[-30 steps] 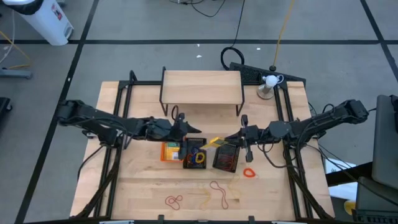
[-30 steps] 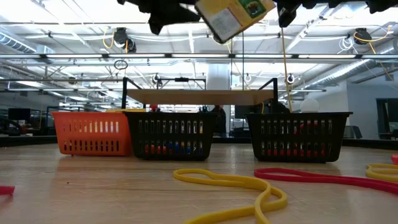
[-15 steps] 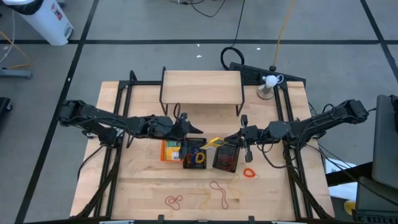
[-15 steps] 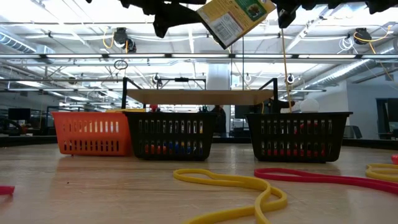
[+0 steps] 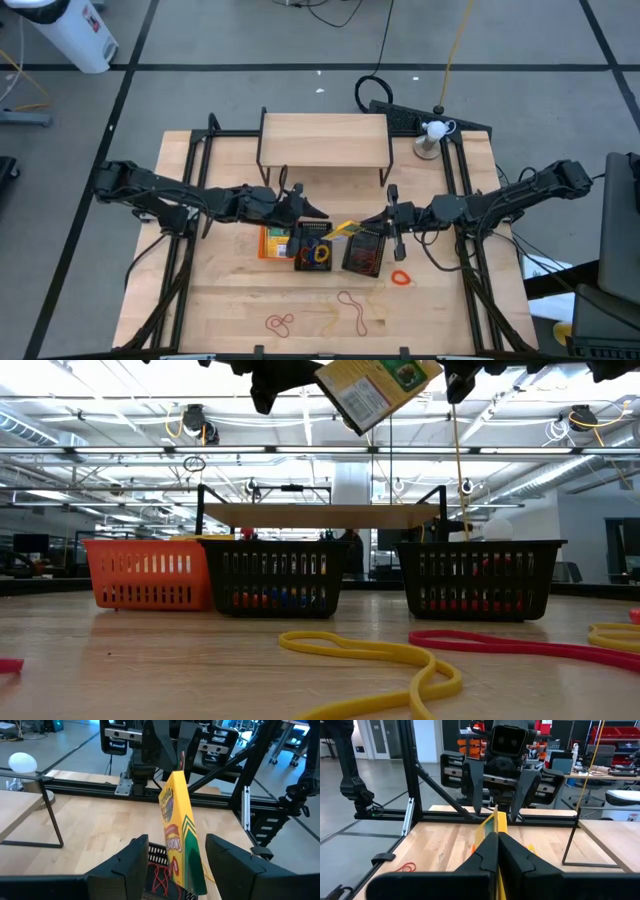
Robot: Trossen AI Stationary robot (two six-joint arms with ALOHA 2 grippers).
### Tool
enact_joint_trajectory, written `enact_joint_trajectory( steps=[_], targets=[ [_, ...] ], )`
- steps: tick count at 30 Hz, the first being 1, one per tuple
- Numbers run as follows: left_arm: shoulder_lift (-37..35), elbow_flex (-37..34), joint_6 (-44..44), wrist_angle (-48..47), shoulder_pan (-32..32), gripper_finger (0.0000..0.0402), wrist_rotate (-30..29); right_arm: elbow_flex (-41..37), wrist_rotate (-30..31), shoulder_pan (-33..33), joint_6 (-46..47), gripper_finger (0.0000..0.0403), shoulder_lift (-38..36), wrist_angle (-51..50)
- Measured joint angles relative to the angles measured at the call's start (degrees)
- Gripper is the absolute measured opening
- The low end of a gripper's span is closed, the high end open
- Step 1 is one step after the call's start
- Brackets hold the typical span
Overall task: Pick & Place Office Desk Supplies
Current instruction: Put the crayons box into the orange bin
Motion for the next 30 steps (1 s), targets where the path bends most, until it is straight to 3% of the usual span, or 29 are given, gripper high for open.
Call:
enact_joint_trajectory(
  steps=[15,22,27,30],
  targets=[
    [3.3,0.0,-0.7,3.1,0.0,0.0192,-0.5,0.0,-3.1,-2.6,-0.3,0.0000,3.9,6.0],
    [3.3,0.0,0.5,3.0,0.0,0.0117,-0.7,0.0,-3.1,-2.6,-1.4,0.0000,4.0,7.7],
    [3.3,0.0,1.4,3.0,0.0,0.0022,-1.7,0.0,-3.1,-2.6,-1.3,0.0000,3.9,7.8],
    [3.3,0.0,2.6,3.2,0.0,0.0013,-1.7,0.0,-3.1,-2.6,-1.3,0.0000,3.9,8.4]
  ],
)
